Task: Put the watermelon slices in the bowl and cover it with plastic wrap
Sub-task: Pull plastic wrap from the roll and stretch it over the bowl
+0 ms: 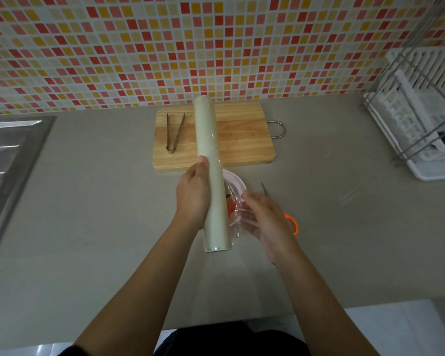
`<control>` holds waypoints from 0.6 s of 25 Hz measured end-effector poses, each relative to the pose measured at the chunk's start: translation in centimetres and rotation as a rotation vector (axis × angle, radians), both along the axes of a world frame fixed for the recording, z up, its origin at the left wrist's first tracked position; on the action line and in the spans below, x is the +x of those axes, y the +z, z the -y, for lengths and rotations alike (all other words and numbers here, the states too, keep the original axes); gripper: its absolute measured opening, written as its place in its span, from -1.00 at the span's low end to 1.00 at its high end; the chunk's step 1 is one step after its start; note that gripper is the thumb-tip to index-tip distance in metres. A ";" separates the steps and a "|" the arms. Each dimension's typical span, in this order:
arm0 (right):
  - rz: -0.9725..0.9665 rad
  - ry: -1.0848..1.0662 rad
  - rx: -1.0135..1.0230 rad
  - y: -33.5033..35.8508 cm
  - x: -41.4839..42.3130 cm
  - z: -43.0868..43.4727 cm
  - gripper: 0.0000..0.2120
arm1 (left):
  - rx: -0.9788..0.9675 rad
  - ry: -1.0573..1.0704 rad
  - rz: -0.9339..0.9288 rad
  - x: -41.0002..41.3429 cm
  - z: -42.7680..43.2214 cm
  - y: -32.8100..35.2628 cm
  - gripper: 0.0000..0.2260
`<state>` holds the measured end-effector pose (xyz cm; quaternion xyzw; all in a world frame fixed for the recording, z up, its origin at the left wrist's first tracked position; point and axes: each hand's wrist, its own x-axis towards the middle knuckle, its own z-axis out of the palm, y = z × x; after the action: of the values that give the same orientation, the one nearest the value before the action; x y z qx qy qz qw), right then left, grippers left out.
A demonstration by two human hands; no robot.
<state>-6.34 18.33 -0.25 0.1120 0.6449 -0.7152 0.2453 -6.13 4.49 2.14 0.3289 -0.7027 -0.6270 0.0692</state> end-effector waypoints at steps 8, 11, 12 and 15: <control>-0.355 0.083 0.228 1.3 -2.4 1.3 -0.94 | -0.084 -0.032 0.005 0.3 -0.7 0.1 -0.60; -0.106 0.022 0.174 0.9 -3.0 0.5 -0.83 | -0.057 -0.054 0.000 0.5 -0.9 -0.2 -0.55; -0.020 0.002 0.119 0.8 -3.0 0.3 -0.80 | -0.075 -0.063 -0.001 0.6 -1.1 -0.4 -0.53; -0.033 0.029 0.047 0.9 -3.1 0.5 -0.82 | -0.149 -0.055 -0.033 0.9 -1.9 -0.7 -0.58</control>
<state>-9.48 17.85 0.64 0.0966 0.6671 -0.6978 0.2424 -5.26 6.34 1.47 0.2929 -0.7551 -0.5800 0.0877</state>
